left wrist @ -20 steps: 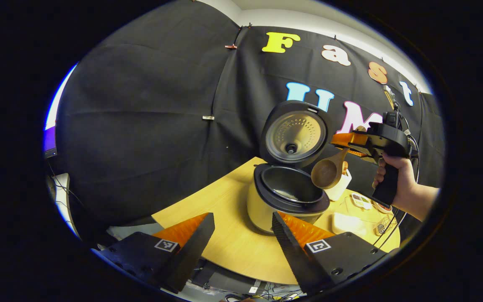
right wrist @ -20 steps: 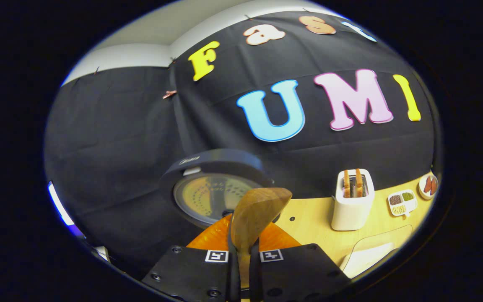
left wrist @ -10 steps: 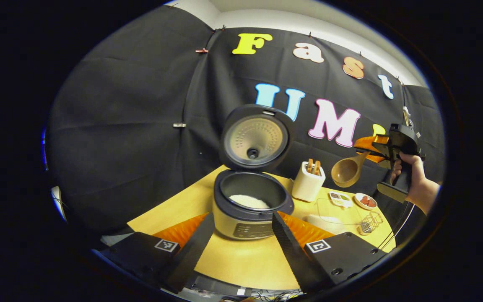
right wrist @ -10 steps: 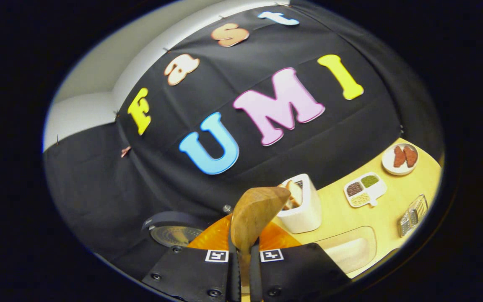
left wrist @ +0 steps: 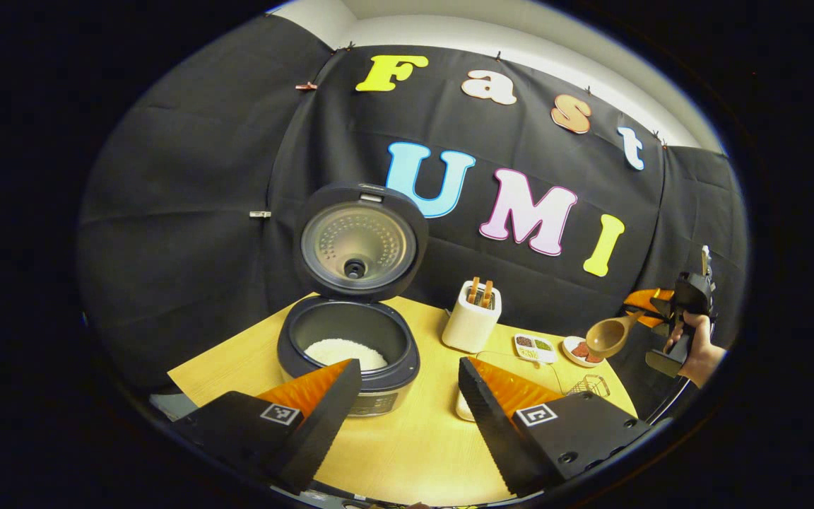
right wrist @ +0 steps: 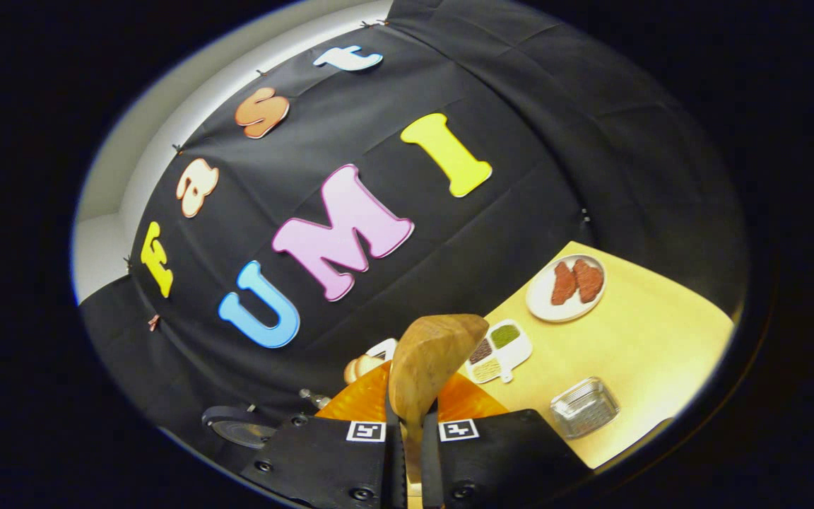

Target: Close the left gripper, press the button to open the rice cooker; take a wooden spoon from the chopstick holder with the right hand, scoop a spoonful of rice and pour it into the rice cooker, then put the wooden spoon back into the chopstick holder.

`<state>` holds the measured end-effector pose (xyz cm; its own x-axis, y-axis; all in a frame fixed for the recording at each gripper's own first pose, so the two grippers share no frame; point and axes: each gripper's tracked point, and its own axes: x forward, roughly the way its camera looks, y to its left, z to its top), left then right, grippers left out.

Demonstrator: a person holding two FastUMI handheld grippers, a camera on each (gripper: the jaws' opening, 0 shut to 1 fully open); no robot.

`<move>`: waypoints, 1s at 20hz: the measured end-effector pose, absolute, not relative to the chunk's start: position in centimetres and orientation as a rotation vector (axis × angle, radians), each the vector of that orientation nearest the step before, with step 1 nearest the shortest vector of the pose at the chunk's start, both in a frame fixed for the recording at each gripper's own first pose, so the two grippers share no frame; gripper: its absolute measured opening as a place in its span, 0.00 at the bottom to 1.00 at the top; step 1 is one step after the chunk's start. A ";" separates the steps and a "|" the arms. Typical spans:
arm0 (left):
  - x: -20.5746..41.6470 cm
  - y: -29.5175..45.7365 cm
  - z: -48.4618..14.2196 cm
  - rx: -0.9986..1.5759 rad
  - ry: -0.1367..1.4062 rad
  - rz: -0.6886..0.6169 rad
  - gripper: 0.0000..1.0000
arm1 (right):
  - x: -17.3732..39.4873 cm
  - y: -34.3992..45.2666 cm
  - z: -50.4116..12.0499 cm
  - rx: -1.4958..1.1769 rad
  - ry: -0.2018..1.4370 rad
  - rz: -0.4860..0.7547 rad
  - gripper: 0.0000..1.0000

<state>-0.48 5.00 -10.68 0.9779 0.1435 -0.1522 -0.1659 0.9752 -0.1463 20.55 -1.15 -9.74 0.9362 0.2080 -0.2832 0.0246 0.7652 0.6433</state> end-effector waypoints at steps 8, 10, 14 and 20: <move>0.1 2.2 -11.4 -0.138 0.199 0.236 0.95 | 22.5 -10.5 -17.8 0.711 0.431 -0.051 0.13; 0.5 1.8 -11.3 -0.142 0.204 0.266 0.95 | 22.7 -11.2 -20.4 0.699 0.469 -0.070 0.13; 1.1 1.0 -10.9 -0.138 0.211 0.301 0.95 | 23.1 -11.5 -24.5 0.684 0.539 -0.079 0.13; 1.2 0.5 -10.4 -0.122 0.211 0.334 0.95 | 24.2 -10.8 -26.8 0.621 0.558 -0.063 0.13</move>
